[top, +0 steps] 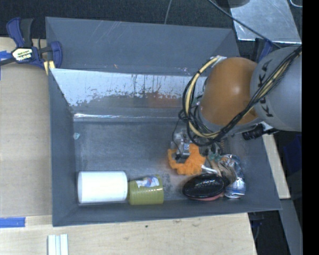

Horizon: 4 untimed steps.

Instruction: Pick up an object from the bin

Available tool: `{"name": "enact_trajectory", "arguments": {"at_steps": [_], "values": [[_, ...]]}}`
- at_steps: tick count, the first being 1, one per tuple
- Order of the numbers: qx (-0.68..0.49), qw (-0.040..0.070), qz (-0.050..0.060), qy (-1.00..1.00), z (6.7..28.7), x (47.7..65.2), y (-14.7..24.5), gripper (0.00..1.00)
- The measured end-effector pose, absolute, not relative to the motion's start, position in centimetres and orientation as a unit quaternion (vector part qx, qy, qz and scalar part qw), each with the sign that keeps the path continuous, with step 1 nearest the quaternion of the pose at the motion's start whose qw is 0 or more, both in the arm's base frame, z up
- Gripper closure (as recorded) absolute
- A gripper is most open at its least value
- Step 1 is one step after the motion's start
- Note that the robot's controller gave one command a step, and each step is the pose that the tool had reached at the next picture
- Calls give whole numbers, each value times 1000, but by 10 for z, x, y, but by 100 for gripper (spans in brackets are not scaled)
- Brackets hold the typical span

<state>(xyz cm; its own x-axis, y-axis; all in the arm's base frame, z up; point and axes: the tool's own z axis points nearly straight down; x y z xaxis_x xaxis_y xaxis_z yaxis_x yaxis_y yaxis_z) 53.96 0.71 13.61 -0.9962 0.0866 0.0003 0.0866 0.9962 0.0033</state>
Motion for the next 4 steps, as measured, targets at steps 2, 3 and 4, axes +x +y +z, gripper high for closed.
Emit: {"name": "enact_trajectory", "arguments": {"at_steps": [2,3,4], "values": [[-45,1,-1,-999,136,539,4,100],[57,-3,-1,-998,157,552,17,100],[56,-2,-1,-998,156,552,16,0]]}}
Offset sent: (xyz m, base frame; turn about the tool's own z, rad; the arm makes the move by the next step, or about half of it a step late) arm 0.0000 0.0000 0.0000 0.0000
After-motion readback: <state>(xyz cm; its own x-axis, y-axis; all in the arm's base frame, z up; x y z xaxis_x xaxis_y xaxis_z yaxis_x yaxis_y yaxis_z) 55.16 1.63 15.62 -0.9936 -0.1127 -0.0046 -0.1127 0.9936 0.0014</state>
